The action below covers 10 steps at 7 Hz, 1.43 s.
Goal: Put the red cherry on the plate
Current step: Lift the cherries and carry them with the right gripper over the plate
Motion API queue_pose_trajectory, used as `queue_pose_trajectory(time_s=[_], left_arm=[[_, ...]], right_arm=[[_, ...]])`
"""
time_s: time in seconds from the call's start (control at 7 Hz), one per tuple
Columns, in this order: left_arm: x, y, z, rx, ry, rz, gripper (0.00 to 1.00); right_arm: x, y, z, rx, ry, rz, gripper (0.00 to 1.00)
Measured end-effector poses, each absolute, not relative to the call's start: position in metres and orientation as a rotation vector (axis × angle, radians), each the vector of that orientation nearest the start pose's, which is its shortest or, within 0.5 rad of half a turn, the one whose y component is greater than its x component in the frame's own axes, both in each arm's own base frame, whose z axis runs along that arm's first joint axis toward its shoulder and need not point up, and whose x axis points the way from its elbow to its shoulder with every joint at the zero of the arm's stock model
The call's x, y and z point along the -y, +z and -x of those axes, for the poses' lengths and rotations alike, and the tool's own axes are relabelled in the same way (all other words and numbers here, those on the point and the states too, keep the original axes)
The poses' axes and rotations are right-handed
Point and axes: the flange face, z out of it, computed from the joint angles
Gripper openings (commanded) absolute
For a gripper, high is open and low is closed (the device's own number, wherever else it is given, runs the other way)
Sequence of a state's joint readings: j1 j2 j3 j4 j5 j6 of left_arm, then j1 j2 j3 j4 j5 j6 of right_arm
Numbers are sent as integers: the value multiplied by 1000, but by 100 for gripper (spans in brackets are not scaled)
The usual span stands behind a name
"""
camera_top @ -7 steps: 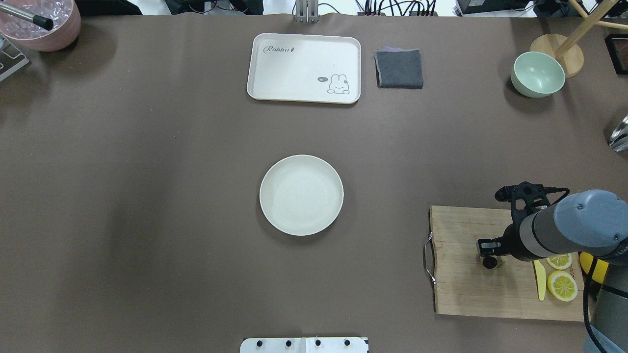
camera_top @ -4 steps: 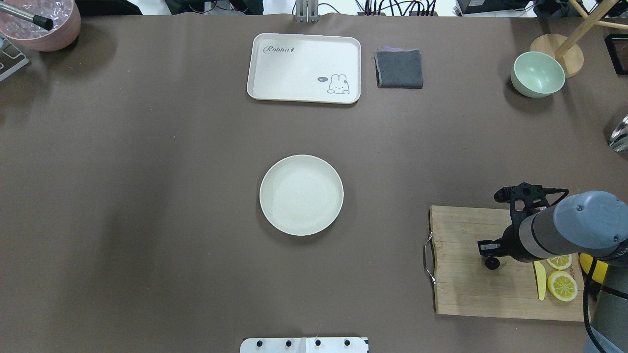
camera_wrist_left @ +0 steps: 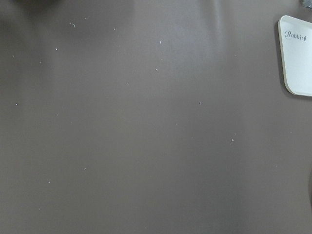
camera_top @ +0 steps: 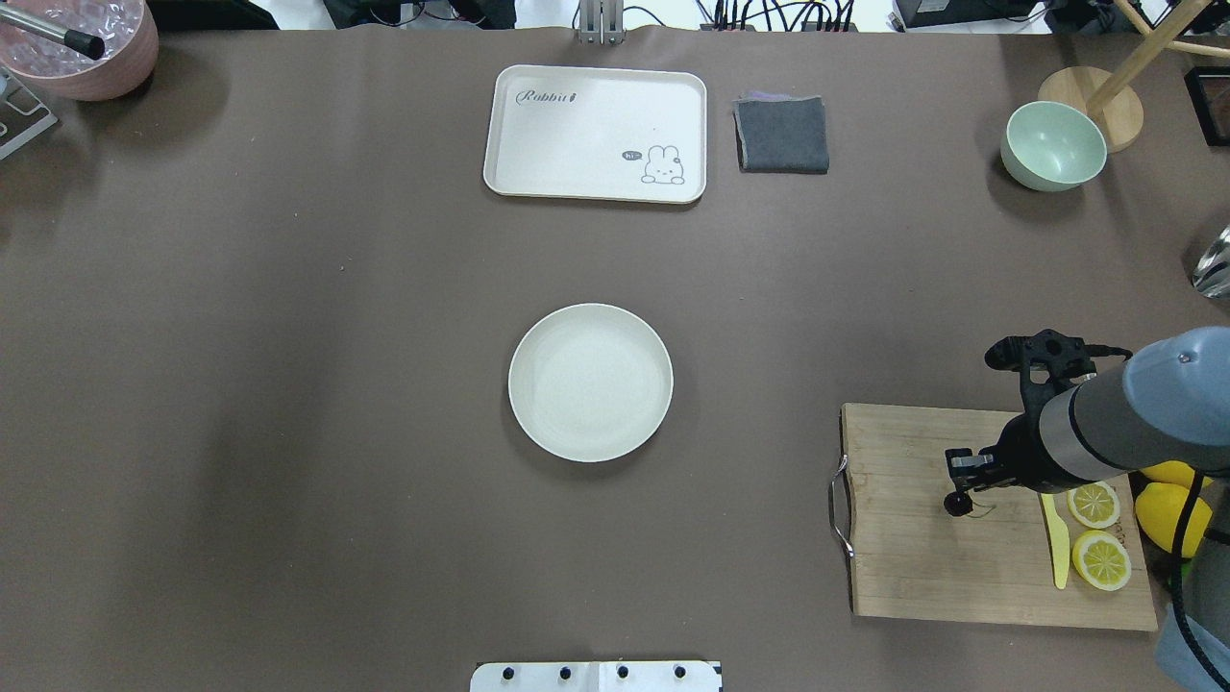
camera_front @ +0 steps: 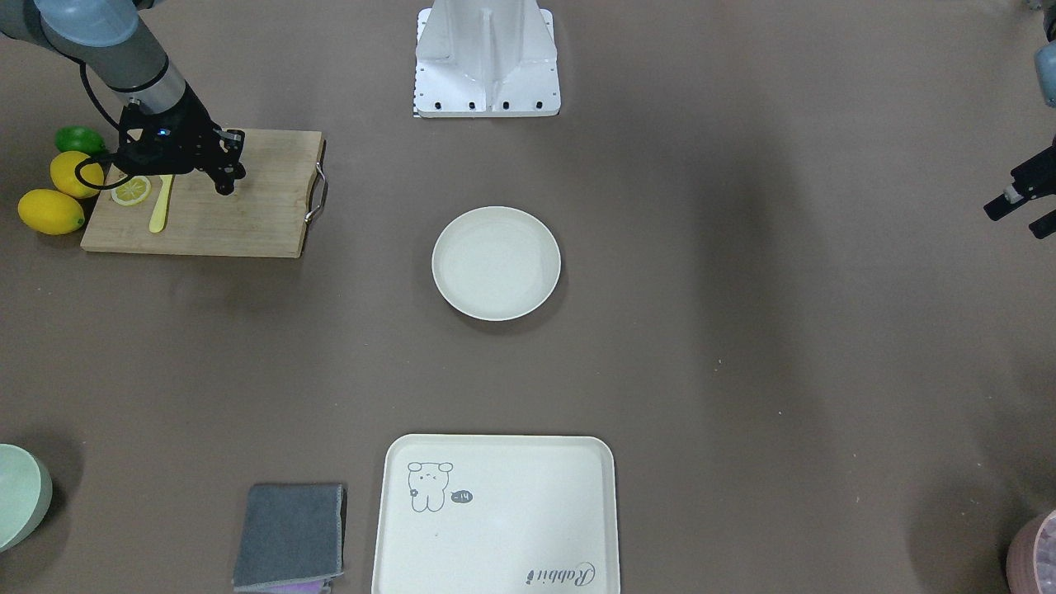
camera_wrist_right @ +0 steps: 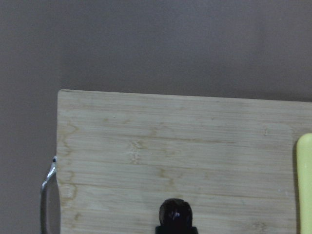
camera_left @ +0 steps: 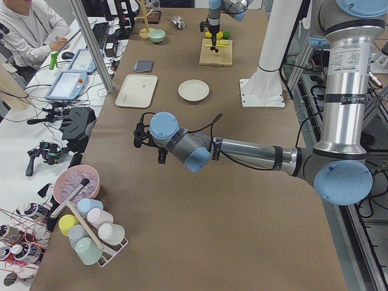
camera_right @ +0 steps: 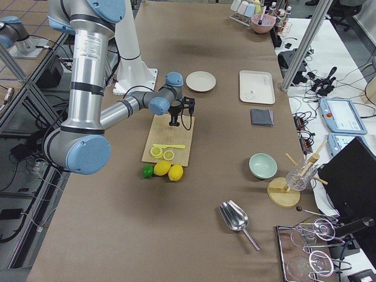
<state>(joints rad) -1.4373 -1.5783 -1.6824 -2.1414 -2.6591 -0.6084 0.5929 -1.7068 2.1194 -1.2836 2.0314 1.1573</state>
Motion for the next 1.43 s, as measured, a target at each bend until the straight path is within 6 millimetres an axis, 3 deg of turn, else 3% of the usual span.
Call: queue_pose_trajectory(time_s=[0.29, 0.57, 0.86, 1.14, 1.43], left_arm=[[501, 513, -22, -1189, -41, -197, 98], [500, 513, -21, -1189, -43, -198, 98], [499, 513, -19, -1189, -46, -201, 98], [497, 512, -18, -1189, -49, -201, 98], [495, 515, -17, -1188, -54, -195, 98]], right_arm=[[345, 375, 301, 817, 44, 98, 0], [374, 294, 312, 798, 71, 120, 0], [386, 222, 330, 783, 68, 118, 0], [390, 178, 377, 726, 36, 104, 0], [395, 156, 432, 668, 11, 85, 0]])
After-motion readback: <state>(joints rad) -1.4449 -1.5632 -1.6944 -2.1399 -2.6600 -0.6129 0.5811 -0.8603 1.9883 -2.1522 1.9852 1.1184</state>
